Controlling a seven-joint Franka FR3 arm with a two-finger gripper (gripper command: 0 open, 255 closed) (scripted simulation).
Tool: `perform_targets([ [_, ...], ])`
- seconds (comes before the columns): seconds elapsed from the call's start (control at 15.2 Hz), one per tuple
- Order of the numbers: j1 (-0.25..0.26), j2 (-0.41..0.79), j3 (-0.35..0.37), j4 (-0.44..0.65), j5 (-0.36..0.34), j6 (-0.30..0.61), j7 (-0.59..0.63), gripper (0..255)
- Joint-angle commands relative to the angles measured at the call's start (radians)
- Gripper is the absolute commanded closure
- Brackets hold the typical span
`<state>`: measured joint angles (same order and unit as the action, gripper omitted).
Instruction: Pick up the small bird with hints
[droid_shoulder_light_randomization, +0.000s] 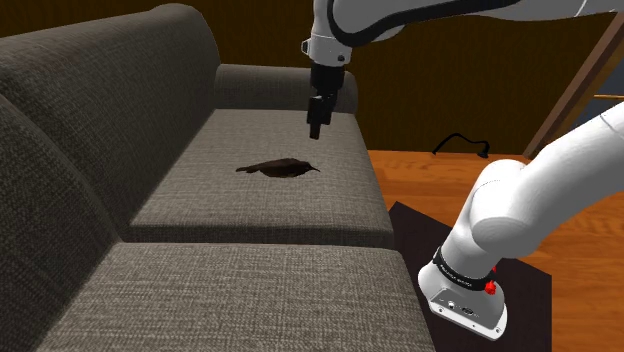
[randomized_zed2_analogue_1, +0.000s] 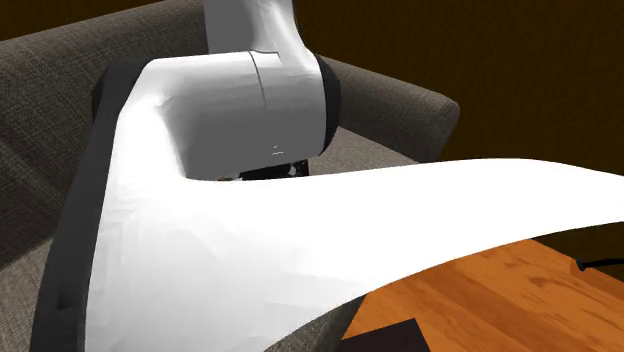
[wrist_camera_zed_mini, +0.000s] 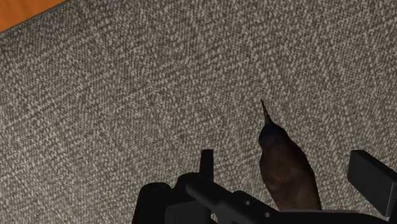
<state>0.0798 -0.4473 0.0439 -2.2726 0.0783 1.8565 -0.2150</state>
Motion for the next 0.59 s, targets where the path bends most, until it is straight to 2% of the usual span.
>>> perform_targets([
  [0.0, 0.02, 0.067, 0.005, 0.025, 0.011, 0.042, -0.043, 0],
  [0.53, 0.089, 0.325, 0.037, 0.145, 0.052, 0.172, -0.205, 0],
])
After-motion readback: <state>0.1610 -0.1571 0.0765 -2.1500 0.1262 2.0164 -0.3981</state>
